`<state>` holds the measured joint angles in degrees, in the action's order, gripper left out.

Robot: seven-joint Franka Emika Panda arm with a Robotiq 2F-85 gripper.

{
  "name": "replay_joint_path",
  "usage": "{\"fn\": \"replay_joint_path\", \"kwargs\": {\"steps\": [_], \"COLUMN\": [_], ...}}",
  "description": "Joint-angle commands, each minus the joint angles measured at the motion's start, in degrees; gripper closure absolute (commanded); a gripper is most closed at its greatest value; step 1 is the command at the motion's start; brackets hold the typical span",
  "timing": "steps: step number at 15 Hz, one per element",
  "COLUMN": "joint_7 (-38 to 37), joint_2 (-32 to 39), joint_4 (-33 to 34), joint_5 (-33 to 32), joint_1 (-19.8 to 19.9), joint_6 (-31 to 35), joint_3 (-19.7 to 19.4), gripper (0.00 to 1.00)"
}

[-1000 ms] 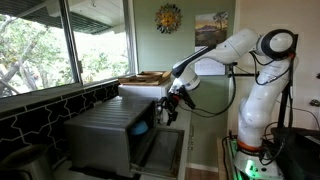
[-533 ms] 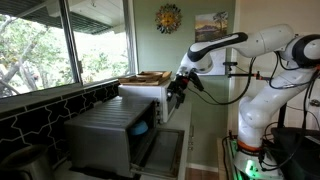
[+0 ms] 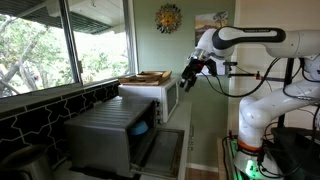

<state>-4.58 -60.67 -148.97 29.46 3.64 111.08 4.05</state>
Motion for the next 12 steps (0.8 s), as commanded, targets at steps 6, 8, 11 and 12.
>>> {"fn": "replay_joint_path", "kwargs": {"steps": [6,8,11,12], "joint_7": [-0.21,-0.08,0.08,0.11], "joint_2": [-5.03,-5.58,-5.67,-5.67], "joint_4": [0.08,0.08,0.07,0.07], "joint_5": [-6.63,-6.95,-7.09,-7.11], "joint_1": [-2.6,-2.84,-2.85,-2.85], "joint_6": [-0.2,-0.22,-0.22,-0.22], "joint_3": [-0.63,-0.59,-0.6,-0.6], "gripper": [0.0,0.0,0.0,0.0]}}
